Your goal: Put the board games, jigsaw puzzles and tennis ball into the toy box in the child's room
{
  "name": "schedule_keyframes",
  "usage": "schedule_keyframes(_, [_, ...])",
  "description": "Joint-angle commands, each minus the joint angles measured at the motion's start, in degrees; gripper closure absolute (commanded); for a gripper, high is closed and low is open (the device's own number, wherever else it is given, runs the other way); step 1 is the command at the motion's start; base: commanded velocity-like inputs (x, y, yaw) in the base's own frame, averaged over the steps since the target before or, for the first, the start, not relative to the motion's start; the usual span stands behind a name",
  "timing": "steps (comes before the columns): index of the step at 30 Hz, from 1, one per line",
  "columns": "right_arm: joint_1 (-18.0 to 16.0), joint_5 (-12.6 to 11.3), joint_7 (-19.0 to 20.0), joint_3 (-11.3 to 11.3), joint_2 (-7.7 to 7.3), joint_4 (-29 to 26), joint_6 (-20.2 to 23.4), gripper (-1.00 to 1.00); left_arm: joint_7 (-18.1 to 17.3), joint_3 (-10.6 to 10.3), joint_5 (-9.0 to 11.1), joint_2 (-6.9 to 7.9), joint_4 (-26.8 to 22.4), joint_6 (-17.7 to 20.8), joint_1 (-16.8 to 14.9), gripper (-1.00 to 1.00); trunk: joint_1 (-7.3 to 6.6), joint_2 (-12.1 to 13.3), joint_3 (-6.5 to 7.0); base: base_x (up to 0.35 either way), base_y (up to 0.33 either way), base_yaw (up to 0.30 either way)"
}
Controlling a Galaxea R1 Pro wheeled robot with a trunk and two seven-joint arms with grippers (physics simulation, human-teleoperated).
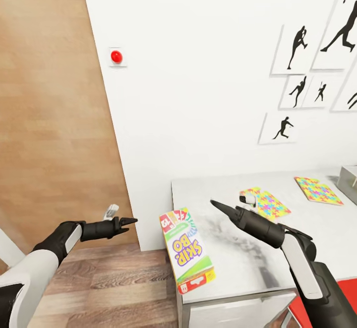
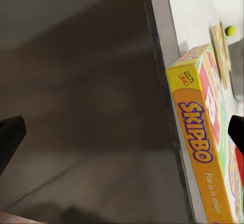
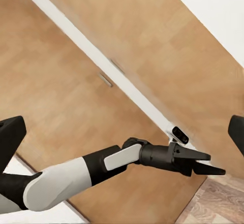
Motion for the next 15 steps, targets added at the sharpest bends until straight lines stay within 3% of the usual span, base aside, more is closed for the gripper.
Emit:
schedule_keyframes(1, [0.14, -0.13, 1.02, -0.15, -0.02, -0.04, 0.27, -1.0, -0.72, 0.13, 0.11, -0.02, 0.02, 0.37, -0.04, -1.0, 0.22, -0.45, -0.24, 0.0, 0.0, 0.0])
schedule_keyframes(7, [0.79, 0.05, 5.4, -2.77, 0.0, 0.21, 0.17, -1.0, -4.15, 0.12, 0.09, -0.58, 0.02, 0.2, -0.03, -1.0, 1.54, -2.85, -1.32, 0.0, 0.0, 0.0])
schedule_keyframes(15, [0.95, -0.17, 8.6, -4.33, 0.03, 0.02, 0.3, -1.0, -8.23, 0.11, 0.04, -0.74, -0.04, 0.13, 0.02, -1.0, 1.54, -2.85, -1.32, 0.0, 0.0, 0.0])
